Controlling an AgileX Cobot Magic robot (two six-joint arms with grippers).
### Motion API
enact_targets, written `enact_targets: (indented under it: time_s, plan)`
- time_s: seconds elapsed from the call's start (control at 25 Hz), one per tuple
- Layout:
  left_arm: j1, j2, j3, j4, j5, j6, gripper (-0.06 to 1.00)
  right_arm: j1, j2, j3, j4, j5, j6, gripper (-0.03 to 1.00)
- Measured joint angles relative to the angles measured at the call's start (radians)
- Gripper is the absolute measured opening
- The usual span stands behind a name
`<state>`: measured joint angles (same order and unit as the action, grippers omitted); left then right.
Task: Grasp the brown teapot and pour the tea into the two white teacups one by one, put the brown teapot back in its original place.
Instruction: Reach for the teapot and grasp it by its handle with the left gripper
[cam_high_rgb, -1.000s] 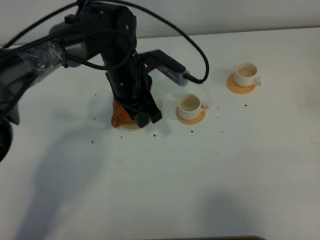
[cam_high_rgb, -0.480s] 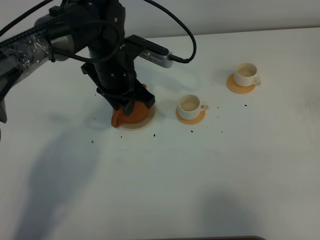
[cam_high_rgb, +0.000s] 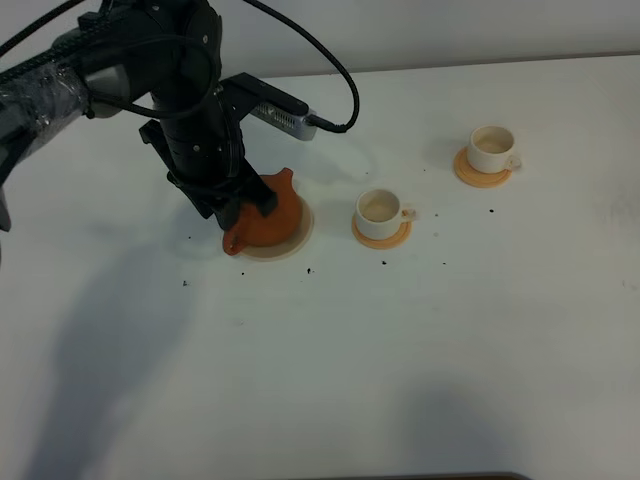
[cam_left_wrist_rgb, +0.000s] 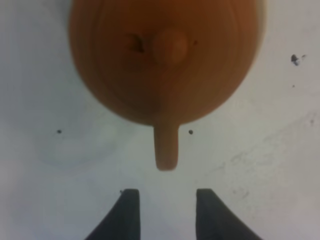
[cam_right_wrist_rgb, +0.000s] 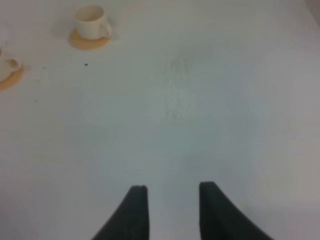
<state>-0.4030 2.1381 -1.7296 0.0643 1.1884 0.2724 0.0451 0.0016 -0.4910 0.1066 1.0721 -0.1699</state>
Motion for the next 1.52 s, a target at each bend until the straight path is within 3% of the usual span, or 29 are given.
enact_targets:
  time_s: [1.52]
  plan:
    - [0.000, 0.079, 0.000, 0.004, -0.033, 0.054, 0.28, 0.000, 0.000, 0.000, 0.000, 0.000, 0.000, 0.24]
